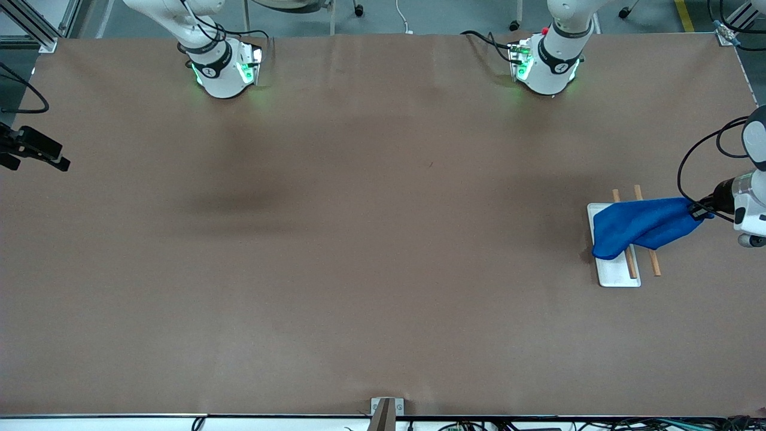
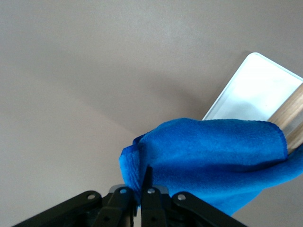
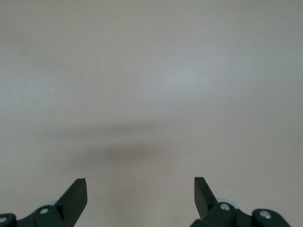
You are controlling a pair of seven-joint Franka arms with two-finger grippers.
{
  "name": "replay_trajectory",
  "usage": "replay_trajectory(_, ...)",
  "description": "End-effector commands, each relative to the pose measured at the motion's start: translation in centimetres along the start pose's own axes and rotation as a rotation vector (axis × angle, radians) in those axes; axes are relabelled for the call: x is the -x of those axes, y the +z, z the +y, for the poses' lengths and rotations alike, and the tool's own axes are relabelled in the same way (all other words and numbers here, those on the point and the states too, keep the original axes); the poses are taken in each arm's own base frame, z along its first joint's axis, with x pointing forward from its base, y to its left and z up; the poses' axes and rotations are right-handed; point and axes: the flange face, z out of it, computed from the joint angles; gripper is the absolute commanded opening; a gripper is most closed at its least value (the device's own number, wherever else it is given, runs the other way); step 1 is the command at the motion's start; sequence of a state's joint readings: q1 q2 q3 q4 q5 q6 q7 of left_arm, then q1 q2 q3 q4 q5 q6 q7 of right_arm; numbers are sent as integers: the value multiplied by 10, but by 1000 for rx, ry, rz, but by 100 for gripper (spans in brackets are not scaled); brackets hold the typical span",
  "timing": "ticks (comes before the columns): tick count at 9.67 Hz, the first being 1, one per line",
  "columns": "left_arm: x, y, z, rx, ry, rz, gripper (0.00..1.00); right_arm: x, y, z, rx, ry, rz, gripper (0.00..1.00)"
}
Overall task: Right arm passes towel to left arm to hang
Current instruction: 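Drape the towel over the dowels with the left gripper, then release the towel and pull the left gripper back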
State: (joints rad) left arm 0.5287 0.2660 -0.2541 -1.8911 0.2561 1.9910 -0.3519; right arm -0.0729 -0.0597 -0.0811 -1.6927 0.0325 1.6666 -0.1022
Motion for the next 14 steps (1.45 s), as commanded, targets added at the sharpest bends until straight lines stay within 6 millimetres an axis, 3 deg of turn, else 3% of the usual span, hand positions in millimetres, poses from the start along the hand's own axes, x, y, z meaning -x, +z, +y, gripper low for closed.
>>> replay_trajectory(1,-5,24,-2,2,28,-17,6,-2,-2,3,10,3,2,100)
replay_trajectory(4,-12,31,-15,20,49,-9,8,-2,-3,3,8,6,6,100)
replay_trajectory(6,-13,31,-15,20,49,-9,23,-3,-3,3,8,4,13,100)
replay_trajectory(7,-13,31,-15,21,48,-10,38,-4,-2,3,8,4,12,100)
replay_trajectory(8,-13,30,-13,22,52,-8,60,-3,-3,3,8,4,13,100)
replay_trajectory(9,-15,23,-13,22,62,2,99,-4,-3,2,8,3,15,100)
replay_trajectory(11,-17,-2,-5,18,103,16,100,-4,-3,1,6,1,15,100)
replay_trajectory(14,-19,-93,9,5,215,10,100,-3,-3,1,6,1,12,100)
